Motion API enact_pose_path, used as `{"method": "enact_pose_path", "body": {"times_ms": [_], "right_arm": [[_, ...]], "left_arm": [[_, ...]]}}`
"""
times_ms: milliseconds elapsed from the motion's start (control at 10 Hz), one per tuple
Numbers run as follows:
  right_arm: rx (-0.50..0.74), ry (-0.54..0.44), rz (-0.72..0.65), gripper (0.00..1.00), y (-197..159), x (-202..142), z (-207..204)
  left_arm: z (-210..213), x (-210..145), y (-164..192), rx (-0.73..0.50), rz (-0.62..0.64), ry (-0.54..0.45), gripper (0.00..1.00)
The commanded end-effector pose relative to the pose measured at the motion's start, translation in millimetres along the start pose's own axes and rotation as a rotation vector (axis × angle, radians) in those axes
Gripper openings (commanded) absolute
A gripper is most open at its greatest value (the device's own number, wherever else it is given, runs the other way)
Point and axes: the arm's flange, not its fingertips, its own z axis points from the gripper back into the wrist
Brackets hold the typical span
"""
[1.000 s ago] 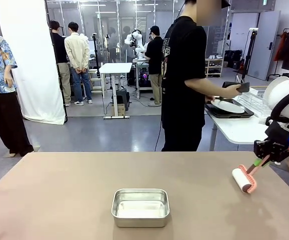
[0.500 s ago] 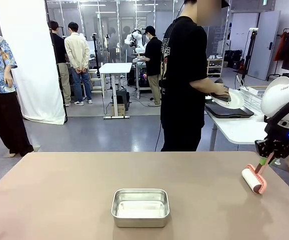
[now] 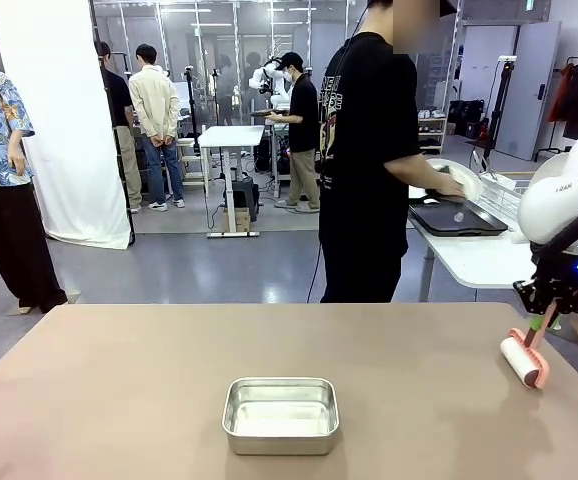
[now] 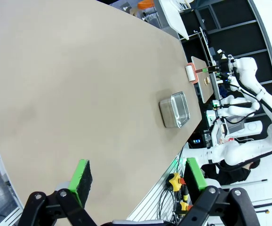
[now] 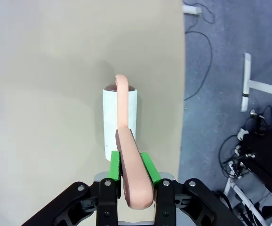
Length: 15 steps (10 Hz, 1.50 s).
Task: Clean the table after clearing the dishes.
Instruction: When the right (or left) Handle tray is removed, use the right hand (or left hand) to clean the right (or left) side of the table with the Lint Roller.
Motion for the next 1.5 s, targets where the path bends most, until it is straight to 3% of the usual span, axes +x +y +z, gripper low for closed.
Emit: {"method": "enact_pose_path", "body": {"times_ms": [0, 100, 200, 500, 900, 1000, 1100, 1200, 1400], "right_arm": [[-0.081, 0.056, -0.035, 0.22, 10.3, -6.8, 0.4], [0.002, 0.060, -0.018, 0.22, 15.8, -7.2, 8.4], [0.005, 0.046, -0.005, 0.22, 21.7, -7.1, 19.7], [-0.010, -0.008, 0.015, 0.22, 27.4, -4.3, 59.0], [-0.055, -0.076, 0.080, 0.22, 50.3, -19.9, 142.8], [-0.044, -0.068, 0.085, 0.22, 54.9, -20.9, 145.3], [-0.030, 0.012, 0.045, 0.22, 56.9, -16.7, 136.3], [-0.035, -0.083, 0.075, 0.22, 51.2, -20.1, 149.5], [-0.035, -0.083, 0.075, 0.22, 51.2, -20.1, 149.5]], "left_arm": [[1.5, -2.7, -1.0, -0.003, -0.005, -0.008, 1.00], [1.5, -2.7, -1.0, -0.003, -0.005, -0.008, 1.00], [1.5, -2.7, -1.0, -0.003, -0.005, -0.008, 1.00], [1.5, -2.7, -1.0, -0.003, -0.005, -0.008, 1.00], [1.5, -2.7, -1.0, -0.003, -0.005, -0.008, 1.00], [1.5, -2.7, -1.0, -0.003, -0.005, -0.008, 1.00], [1.5, -2.7, -1.0, -0.003, -0.005, -0.008, 1.00], [1.5, -2.7, -1.0, -0.003, -0.005, -0.008, 1.00], [1.5, -2.7, -1.0, -0.003, -0.005, -0.008, 1.00]]}}
